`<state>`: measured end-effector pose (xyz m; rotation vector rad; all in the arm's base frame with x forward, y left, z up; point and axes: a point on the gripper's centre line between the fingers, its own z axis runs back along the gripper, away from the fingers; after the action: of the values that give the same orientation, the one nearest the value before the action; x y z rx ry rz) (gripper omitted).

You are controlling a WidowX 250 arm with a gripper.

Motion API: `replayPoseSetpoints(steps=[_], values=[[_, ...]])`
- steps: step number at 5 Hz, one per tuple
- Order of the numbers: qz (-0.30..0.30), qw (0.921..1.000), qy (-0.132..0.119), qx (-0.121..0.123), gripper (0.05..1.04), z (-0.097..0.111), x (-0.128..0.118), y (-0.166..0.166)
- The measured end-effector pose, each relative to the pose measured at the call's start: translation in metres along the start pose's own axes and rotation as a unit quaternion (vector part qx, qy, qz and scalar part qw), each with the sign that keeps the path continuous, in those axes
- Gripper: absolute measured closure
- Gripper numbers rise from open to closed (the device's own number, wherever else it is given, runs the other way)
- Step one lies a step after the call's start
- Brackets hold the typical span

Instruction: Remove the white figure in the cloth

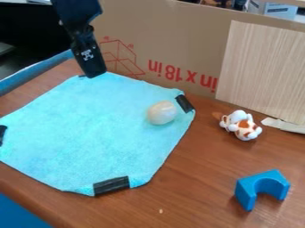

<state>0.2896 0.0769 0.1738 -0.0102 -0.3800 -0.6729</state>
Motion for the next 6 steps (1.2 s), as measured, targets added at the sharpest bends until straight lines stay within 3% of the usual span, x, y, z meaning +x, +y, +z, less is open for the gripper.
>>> replayPoseSetpoints(steps=[1, 2, 3, 5, 6], values=[[0.005, 0.9999, 0.008, -0.010, 0.083, -0.007, -0.002, -0.001], [0.000, 0.9990, 0.044, -0.014, 0.083, -0.037, 0.008, -0.006], [-0.001, 0.9983, 0.057, 0.012, 0.083, -0.059, 0.026, 0.001], [-0.069, 0.9940, 0.059, 0.062, 0.083, -0.115, 0.070, 0.017], [-0.076, 0.9930, 0.068, 0.061, 0.083, -0.133, 0.082, 0.022]])
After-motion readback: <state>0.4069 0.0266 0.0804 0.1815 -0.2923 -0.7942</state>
